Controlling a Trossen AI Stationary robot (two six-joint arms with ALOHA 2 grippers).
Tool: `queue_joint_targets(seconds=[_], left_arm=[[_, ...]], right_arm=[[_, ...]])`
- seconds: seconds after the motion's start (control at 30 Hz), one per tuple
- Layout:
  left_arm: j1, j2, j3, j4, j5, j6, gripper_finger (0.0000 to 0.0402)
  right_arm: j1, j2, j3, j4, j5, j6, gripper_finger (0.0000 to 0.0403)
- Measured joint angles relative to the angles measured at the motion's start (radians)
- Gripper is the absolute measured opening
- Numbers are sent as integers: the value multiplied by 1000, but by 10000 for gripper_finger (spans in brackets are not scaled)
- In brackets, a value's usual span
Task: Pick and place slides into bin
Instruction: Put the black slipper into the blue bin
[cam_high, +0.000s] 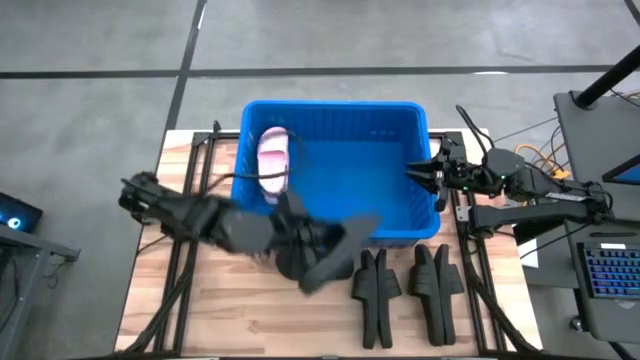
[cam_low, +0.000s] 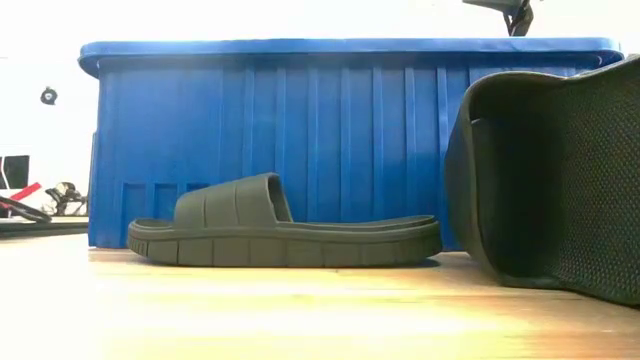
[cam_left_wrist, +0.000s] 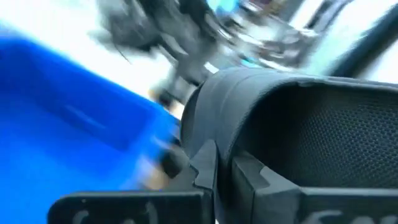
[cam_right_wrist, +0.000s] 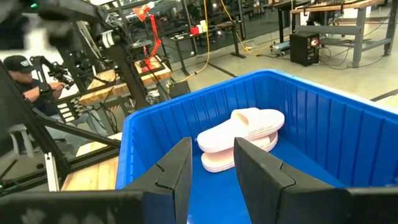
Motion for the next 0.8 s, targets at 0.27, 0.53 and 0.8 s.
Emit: queue_joint_targets(seconds=[0.27,0.53,0.8], left_arm=[[279,-18,-4,-221,-55,624,0],[586,91,-20,-397,-32,802,0],[675,211,-155,-213,32,1099,0]], right_arm=[[0,-2,0,0,0,0,111],[0,-1,0,2,0,64,111],[0,-1,0,2,0,91,111]])
